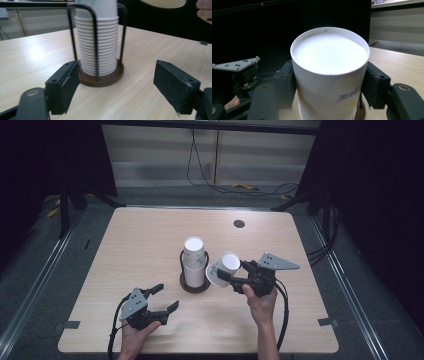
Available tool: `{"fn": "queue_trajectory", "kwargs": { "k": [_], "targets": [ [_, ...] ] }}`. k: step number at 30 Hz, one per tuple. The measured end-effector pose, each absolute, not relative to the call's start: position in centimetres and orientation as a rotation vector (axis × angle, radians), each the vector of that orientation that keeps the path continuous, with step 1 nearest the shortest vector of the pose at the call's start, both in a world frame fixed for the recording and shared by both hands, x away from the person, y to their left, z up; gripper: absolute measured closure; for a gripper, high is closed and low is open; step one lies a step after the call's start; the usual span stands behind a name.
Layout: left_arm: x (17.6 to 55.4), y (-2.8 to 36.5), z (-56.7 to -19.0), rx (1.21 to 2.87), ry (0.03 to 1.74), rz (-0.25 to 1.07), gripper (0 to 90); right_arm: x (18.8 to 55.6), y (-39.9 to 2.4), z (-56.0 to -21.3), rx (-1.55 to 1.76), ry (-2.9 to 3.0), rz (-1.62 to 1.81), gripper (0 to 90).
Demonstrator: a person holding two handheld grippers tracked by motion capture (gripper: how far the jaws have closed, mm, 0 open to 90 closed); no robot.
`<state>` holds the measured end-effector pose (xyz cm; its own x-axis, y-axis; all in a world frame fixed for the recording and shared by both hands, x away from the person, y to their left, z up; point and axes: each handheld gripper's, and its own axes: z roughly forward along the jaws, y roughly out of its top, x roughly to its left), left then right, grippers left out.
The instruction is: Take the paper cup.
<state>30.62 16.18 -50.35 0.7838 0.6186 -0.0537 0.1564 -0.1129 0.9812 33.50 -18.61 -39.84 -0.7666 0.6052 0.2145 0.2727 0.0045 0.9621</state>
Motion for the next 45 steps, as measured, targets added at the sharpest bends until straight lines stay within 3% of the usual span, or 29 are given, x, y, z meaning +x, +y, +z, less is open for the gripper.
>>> {"fn": "queue_trajectory", "kwargs": {
  "k": [26,45],
  "targets": [
    [30.8,14.0,-49.8,1.696,0.522,0.274,19.1,33.0,-15.7,-43.8,0.851,2.198,1.841,36.5],
    [31.4,12.5,-49.7,1.746,0.445,0.254,17.6,33.1,-13.8,-45.2,0.803,2.309,1.831,36.2]
  ]
}}
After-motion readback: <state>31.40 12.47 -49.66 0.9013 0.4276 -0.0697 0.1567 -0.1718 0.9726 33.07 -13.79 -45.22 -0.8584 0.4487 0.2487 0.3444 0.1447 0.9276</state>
